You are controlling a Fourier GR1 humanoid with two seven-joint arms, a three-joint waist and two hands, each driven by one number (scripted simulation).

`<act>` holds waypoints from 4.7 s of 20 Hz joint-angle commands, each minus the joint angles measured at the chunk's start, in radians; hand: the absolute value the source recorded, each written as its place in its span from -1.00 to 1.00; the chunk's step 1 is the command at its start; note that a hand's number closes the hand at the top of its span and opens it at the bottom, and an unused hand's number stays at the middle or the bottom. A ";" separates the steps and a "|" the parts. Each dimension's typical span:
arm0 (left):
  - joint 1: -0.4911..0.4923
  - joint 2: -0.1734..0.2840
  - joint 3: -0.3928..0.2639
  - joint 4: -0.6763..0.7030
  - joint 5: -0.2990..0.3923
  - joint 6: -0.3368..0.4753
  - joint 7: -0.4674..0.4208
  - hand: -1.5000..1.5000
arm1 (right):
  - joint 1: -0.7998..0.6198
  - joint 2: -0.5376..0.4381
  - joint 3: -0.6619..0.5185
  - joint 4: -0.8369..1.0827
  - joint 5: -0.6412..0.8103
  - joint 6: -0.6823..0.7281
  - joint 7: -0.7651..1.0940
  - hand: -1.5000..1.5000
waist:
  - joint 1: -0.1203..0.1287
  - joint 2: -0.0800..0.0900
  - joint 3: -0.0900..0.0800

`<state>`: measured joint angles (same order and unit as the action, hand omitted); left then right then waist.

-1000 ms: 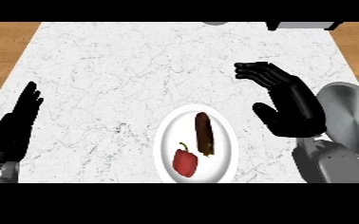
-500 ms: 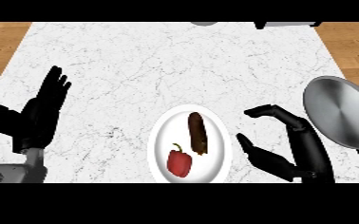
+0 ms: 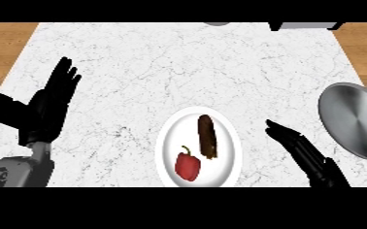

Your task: Pick the bell pepper from the plate and place it in the pan

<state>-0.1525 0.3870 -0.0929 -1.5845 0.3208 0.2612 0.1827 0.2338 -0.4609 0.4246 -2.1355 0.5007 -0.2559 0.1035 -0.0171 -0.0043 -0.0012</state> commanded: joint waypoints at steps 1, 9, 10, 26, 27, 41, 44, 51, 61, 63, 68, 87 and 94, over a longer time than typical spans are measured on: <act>-0.001 -0.001 0.014 -0.010 0.012 -0.026 0.011 0.00 | -0.084 -0.048 0.016 -0.109 0.081 0.141 0.208 -1.00 | 0.020 0.003 -0.001; -0.036 -0.063 -0.037 0.025 -0.037 -0.005 0.000 0.00 | -0.394 0.045 0.166 0.044 0.226 0.435 0.536 -1.00 | 0.033 0.007 -0.001; -0.039 -0.027 0.005 0.018 -0.028 -0.009 0.005 0.00 | -0.393 0.075 0.237 -0.023 0.255 0.489 0.638 -1.00 | 0.032 0.004 -0.002; -0.040 -0.056 0.034 0.036 -0.041 -0.038 0.020 0.00 | -0.515 0.260 0.410 0.163 0.221 0.902 0.940 -1.00 | 0.015 0.003 0.000; -0.016 -0.063 0.028 0.024 -0.043 -0.050 -0.009 0.00 | -0.543 0.280 0.412 0.227 0.258 0.882 0.933 -1.00 | 0.020 0.003 0.000; -0.030 -0.094 0.050 0.009 -0.081 -0.049 0.035 0.00 | -0.556 0.459 0.441 0.279 0.334 0.958 1.031 -1.00 | 0.017 0.003 0.001; 0.015 -0.122 0.018 0.016 -0.112 -0.059 -0.029 0.00 | -0.592 0.460 0.482 0.397 0.330 0.861 1.051 -1.00 | 0.024 0.003 0.000; -0.039 -0.094 0.069 -0.028 -0.109 -0.068 0.085 0.00 | -0.579 0.460 0.375 0.500 0.412 0.826 0.877 -1.00 | 0.019 0.004 0.001; -0.010 -0.157 0.079 0.023 -0.143 -0.105 0.018 0.00 | -0.597 0.461 0.441 0.674 0.395 0.695 0.841 -1.00 | 0.021 0.004 0.001; -0.014 -0.139 0.129 0.065 -0.127 -0.147 -0.021 0.00 | -0.630 0.461 0.345 0.677 0.425 0.754 0.759 -1.00 | 0.020 0.004 0.001; 0.034 -0.171 0.097 -0.045 -0.153 -0.127 0.040 0.00 | -0.645 0.461 0.383 0.735 0.359 0.652 0.777 -1.00 | 0.025 0.004 0.001; 0.036 -0.158 0.176 -0.062 -0.160 -0.199 0.064 0.00 | -0.720 0.461 0.454 0.996 0.310 0.383 0.559 1.00 | 0.028 0.005 0.001; 0.024 -0.180 0.179 -0.031 -0.178 -0.153 0.056 0.00 | -0.364 0.089 0.296 0.591 0.286 0.363 0.512 1.00 | -0.025 -0.004 0.002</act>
<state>-0.1305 0.2046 0.0744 -1.6069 0.1446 0.0946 0.2275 -0.2818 -0.2013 0.7839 -1.4331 0.8246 0.1494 0.6482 -0.0168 -0.0114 -0.0006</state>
